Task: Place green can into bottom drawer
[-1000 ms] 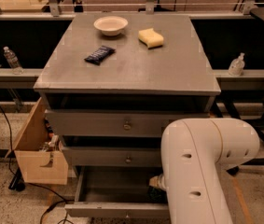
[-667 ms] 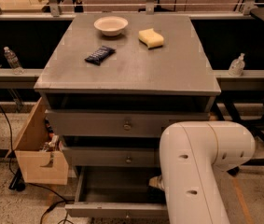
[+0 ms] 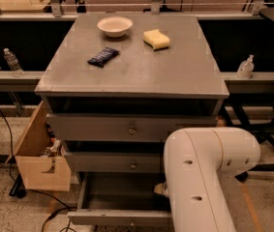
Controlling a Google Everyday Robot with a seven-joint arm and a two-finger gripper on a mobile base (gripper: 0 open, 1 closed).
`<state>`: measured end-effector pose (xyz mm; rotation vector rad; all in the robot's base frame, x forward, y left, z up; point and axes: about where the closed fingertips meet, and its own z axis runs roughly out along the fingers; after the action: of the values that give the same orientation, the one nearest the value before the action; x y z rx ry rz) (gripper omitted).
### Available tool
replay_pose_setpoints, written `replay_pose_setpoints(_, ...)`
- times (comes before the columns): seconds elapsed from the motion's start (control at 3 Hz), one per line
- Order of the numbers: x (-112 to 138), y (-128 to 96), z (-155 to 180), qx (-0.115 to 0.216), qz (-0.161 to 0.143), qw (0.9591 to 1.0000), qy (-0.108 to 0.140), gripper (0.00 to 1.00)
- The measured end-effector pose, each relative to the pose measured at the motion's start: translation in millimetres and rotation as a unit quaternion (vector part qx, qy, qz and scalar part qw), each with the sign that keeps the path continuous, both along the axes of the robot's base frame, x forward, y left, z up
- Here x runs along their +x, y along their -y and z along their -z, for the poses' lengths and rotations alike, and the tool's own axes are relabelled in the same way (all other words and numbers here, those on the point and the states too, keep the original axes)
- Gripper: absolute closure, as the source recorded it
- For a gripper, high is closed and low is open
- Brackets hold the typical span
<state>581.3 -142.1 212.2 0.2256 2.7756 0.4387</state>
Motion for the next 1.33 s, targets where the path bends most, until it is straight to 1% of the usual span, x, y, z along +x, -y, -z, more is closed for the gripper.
replay_pose_setpoints(0.67, -0.6, -2.3, 1.4, 0.0, -0.002, 1.0, -0.001, 0.35)
replay_pose_setpoints(1.0, -1.1, -3.8, 2.4, 0.001, -0.004, 1.0, -0.001, 0.04)
replay_pose_setpoints(1.33, -1.3, -4.5, 2.9, 0.001, -0.004, 1.0, -0.002, 0.0)
